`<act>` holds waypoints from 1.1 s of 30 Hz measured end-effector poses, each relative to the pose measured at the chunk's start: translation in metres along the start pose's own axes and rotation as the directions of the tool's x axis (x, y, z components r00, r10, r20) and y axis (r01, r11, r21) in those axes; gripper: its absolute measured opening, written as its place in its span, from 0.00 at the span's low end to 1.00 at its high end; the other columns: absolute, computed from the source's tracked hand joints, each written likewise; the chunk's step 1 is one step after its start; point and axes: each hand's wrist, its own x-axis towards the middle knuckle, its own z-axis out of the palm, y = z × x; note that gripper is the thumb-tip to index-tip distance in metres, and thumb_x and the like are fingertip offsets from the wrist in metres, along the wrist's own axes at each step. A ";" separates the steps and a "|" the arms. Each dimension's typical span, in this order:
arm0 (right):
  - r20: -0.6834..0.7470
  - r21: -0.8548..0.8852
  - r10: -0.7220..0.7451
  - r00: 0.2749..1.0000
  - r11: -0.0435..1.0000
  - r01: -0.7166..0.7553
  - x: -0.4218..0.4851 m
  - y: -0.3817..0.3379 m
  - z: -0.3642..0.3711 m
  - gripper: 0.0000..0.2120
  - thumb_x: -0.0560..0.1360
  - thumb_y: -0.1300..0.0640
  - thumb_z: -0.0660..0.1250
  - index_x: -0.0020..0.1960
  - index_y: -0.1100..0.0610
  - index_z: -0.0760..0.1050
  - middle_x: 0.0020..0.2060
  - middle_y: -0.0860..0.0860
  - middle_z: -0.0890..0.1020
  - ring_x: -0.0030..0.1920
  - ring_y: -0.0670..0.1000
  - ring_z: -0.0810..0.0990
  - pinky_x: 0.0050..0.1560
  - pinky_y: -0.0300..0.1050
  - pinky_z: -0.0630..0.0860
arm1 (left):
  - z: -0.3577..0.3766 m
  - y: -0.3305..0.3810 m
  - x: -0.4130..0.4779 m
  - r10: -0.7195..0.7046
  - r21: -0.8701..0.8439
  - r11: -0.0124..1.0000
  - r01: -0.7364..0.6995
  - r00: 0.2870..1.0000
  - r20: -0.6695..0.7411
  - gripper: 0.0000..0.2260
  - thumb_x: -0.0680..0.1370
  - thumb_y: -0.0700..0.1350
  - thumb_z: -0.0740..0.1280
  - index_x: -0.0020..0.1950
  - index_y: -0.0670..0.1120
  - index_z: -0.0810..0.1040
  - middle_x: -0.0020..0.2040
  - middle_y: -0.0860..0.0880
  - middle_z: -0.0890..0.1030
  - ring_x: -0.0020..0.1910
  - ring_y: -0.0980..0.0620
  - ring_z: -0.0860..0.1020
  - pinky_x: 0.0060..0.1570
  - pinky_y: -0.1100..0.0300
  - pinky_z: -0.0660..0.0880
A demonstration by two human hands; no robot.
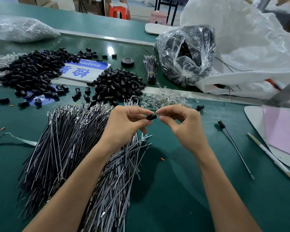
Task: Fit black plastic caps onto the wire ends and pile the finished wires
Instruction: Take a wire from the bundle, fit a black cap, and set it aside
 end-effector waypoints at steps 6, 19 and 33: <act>-0.015 -0.045 -0.067 0.998 0.997 0.066 -0.001 0.001 0.003 0.11 0.70 0.68 0.74 0.49 0.57 0.85 0.41 0.48 0.84 0.41 0.45 0.82 0.47 0.36 0.77 | 0.000 0.001 -0.001 0.001 -0.023 1.000 -0.001 1.000 0.022 0.12 0.71 0.31 0.74 0.47 0.47 0.85 0.36 0.48 0.86 0.31 0.53 0.82 0.28 0.69 0.72; -0.034 0.135 0.038 0.999 0.990 -0.033 -0.001 0.001 0.000 0.13 0.72 0.70 0.72 0.47 0.51 0.82 0.36 0.45 0.85 0.36 0.45 0.83 0.43 0.37 0.78 | 0.001 0.003 -0.002 -0.073 -0.276 0.958 0.076 0.997 0.023 0.08 0.68 0.39 0.75 0.46 0.43 0.84 0.38 0.44 0.86 0.39 0.50 0.85 0.37 0.63 0.80; 0.000 0.092 -0.083 0.997 0.992 0.083 -0.001 0.015 0.006 0.14 0.70 0.79 0.63 0.44 0.62 0.79 0.35 0.44 0.81 0.39 0.40 0.83 0.44 0.33 0.77 | -0.001 0.006 -0.004 -0.036 -0.255 0.966 0.051 0.997 0.066 0.06 0.66 0.41 0.74 0.42 0.46 0.85 0.36 0.43 0.85 0.36 0.48 0.85 0.35 0.63 0.80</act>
